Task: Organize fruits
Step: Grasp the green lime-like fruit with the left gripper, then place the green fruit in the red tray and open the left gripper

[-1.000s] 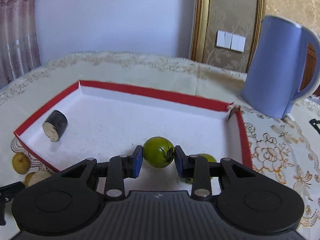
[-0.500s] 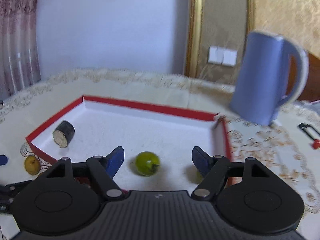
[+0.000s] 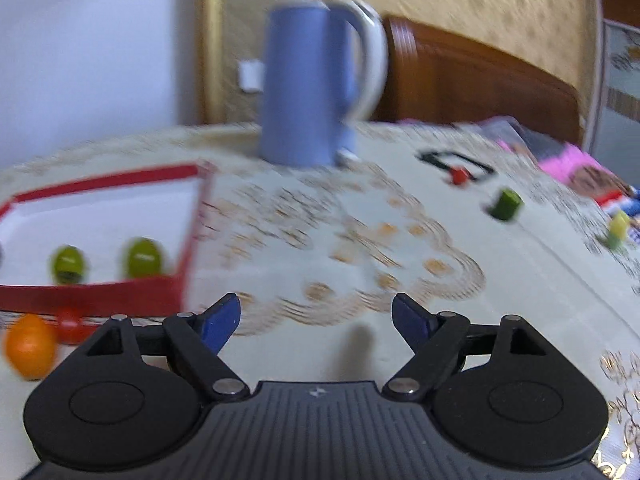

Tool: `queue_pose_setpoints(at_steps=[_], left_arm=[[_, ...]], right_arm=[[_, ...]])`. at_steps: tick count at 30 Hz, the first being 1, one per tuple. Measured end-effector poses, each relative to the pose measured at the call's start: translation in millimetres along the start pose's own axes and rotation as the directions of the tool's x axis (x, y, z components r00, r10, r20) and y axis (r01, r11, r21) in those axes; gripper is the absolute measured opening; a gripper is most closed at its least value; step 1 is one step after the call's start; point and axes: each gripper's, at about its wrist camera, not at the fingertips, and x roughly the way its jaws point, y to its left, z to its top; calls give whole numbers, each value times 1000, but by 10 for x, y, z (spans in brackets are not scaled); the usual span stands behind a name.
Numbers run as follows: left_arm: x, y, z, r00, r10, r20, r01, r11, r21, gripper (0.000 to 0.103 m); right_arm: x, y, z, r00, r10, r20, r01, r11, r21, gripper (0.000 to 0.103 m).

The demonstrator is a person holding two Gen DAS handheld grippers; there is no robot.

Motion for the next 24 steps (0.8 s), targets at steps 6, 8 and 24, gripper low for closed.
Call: queue_pose_setpoints(at_steps=[6, 8, 24], left_arm=[[-281, -105, -22, 996, -81, 24, 82, 997, -15, 103], [-389, -213, -29, 994, -93, 54, 93, 996, 11, 103], [-263, -710, -79, 985, -173, 11, 172, 983, 67, 32]], right_arm=[[143, -67, -20, 998, 19, -67, -17, 1000, 23, 91], [139, -82, -24, 997, 24, -69, -22, 999, 32, 92], [176, -64, -23, 996, 47, -82, -45, 999, 25, 101]])
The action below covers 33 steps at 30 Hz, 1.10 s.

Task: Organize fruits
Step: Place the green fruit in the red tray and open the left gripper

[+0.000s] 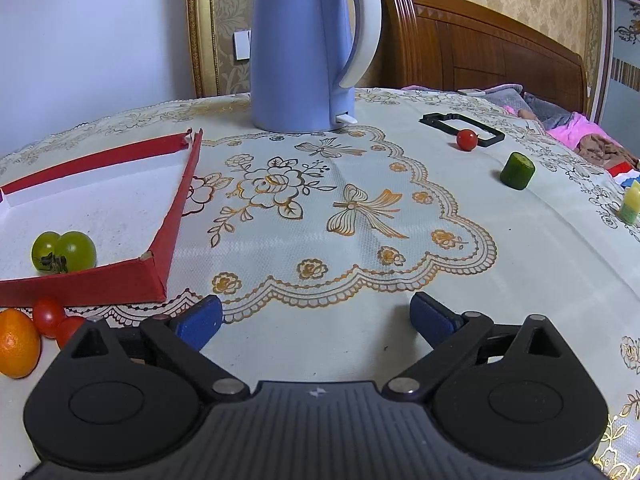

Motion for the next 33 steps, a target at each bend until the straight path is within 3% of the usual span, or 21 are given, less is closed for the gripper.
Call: queue_pose_setpoints(at_steps=[5, 9, 15, 24, 33], left_arm=[[-1, -77, -27, 1000, 24, 19, -24, 999, 35, 28], [-44, -42, 9, 1000, -8, 23, 8, 1000, 18, 28], [-159, -10, 325, 995, -30, 91, 29, 999, 19, 27], [457, 120, 798, 996, 57, 62, -56, 998, -21, 27], [895, 108, 781, 994, 107, 3, -107, 994, 17, 27]], right_arm=[[2, 1, 0, 1000, 0, 0, 0, 1000, 0, 101], [2, -2, 0, 1000, 1, 0, -1, 1000, 0, 101], [3, -3, 0, 1000, 1, 0, -1, 1000, 0, 101], [2, -1, 1, 1000, 0, 0, 0, 1000, -1, 101], [2, -4, 1, 1000, 1, 0, -1, 1000, -1, 101]])
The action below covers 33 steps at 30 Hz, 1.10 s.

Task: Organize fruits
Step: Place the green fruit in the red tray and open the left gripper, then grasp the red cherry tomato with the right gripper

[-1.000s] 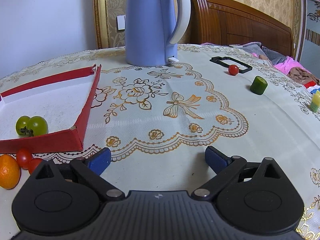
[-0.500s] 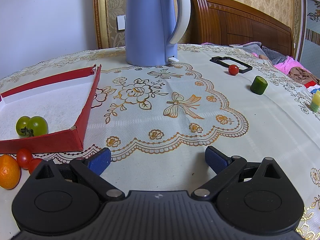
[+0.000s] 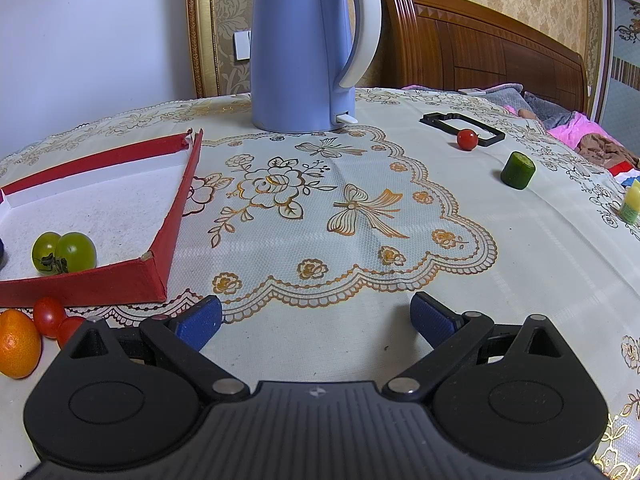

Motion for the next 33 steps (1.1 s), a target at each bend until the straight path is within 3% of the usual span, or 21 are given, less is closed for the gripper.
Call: queue_pose_setpoints(at_steps=[4, 10, 13, 15, 17, 23, 29, 33], left_arm=[[60, 52, -30, 1000, -14, -15, 14, 1000, -20, 27], [-29, 58, -62, 1000, -13, -6, 12, 1000, -12, 37], [-244, 123, -95, 999, -16, 36, 17, 999, -31, 50], [-421, 163, -140, 997, -19, 75, 22, 999, -30, 66], [-593, 215, -219, 995, -29, 96, 30, 999, -16, 74], [-889, 335, -553, 992, -105, 66, 104, 994, 14, 77], [-752, 396, -708, 998, -59, -4, 59, 998, -11, 77], [-705, 409, -730, 999, -52, -11, 51, 999, -5, 86]], right_arm=[[0, 0, 0, 1000, 0, 0, 0, 1000, 0, 101], [0, 0, 0, 1000, 0, 0, 0, 1000, 0, 101], [-1, 0, 0, 1000, 0, 0, 0, 1000, 0, 101], [0, 4, -1, 1000, 0, 0, 0, 1000, 0, 101], [-1, 1, -1, 1000, 0, 0, 0, 1000, 0, 101], [-1, 2, -2, 1000, 0, 0, 0, 1000, 0, 101], [0, 3, -2, 1000, 0, 0, 0, 1000, 0, 101], [1, 3, -1, 1000, 0, 0, 0, 1000, -1, 101]])
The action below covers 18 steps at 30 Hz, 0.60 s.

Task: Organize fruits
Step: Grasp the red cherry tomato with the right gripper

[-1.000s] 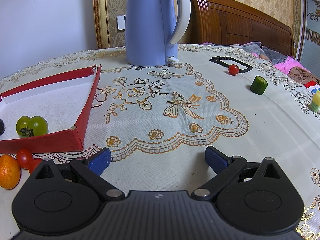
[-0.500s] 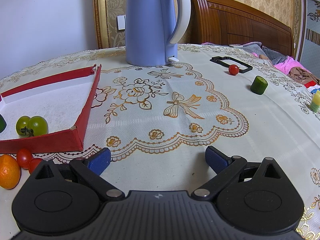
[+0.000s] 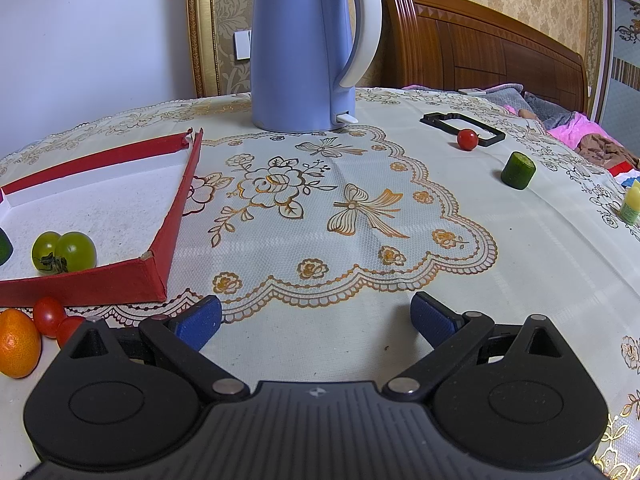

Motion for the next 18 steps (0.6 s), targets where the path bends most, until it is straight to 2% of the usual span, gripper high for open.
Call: queue_pose_setpoints(at_steps=[4, 7, 9, 12, 14, 18], left_arm=[[57, 15, 2, 1000, 11, -7, -12, 1000, -7, 92], [76, 37, 5, 1000, -5, -17, 5, 1000, -10, 98], [91, 12, 8, 1000, 1, -27, -1, 1000, 6, 103], [108, 24, 5, 1000, -3, -29, 3, 1000, -5, 103], [111, 17, 5, 1000, -2, -30, 2, 1000, -4, 103], [110, 10, 4, 1000, -2, -30, 2, 1000, -4, 103]], right_arm=[[-27, -10, -6, 1000, 20, 16, -20, 1000, 8, 101], [-207, -4, -71, 992, 94, 89, -95, 996, -3, 101], [-326, 87, -135, 983, 153, 97, -149, 988, -51, 101], [-488, 251, -223, 968, 223, 112, -209, 970, -126, 99], [-577, 367, -257, 958, 261, 121, -238, 956, -172, 92], [-599, 562, -231, 942, 324, 90, -300, 931, -209, 68]])
